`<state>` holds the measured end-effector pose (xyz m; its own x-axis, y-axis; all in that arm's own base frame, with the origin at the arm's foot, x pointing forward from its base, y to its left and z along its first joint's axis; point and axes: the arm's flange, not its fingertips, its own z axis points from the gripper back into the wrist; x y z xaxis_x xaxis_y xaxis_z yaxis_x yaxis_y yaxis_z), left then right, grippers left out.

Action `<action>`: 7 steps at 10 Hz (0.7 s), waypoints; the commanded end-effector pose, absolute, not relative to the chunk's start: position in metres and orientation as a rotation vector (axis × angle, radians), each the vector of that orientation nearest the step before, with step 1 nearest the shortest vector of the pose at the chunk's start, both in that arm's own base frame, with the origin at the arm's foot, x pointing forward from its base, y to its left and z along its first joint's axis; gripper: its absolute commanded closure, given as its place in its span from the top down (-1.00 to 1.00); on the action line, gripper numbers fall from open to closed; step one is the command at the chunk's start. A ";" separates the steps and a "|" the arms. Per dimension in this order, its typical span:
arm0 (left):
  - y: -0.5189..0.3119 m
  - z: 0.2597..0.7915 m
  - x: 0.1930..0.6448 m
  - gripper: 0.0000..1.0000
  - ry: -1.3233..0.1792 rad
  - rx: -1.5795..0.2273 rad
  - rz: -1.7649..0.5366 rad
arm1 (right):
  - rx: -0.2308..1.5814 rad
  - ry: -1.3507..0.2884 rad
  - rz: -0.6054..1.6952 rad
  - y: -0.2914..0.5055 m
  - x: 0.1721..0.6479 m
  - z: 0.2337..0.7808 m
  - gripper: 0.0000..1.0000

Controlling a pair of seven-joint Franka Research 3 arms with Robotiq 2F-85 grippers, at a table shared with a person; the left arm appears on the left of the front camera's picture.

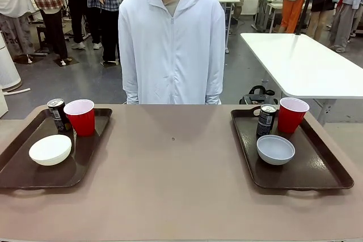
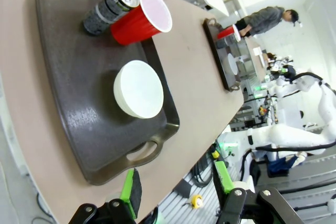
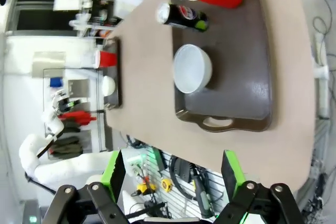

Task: Prepare tableware on both trays.
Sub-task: Pick up a Picnic Bowl from the table and place it on a Handle tray.

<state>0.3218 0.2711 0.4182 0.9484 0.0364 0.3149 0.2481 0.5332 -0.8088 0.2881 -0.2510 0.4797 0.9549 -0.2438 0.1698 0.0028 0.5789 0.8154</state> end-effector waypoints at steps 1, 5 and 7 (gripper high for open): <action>0.271 0.420 0.321 0.46 -0.322 -1.006 -0.119 | 1.084 -0.249 -0.039 -0.281 0.313 0.460 0.91; 0.271 0.420 0.321 0.46 -0.322 -1.006 -0.119 | 1.088 -0.206 -0.100 -0.291 0.331 0.430 0.91; 0.271 0.420 0.321 0.46 -0.322 -1.006 -0.119 | 1.093 -0.190 -0.133 -0.292 0.334 0.421 0.91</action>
<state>0.3219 0.2711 0.4182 0.9484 0.0363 0.3149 0.2481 0.5332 -0.8088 0.3316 -0.2892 0.4163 0.9794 -0.1840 0.0831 0.0139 0.4720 0.8815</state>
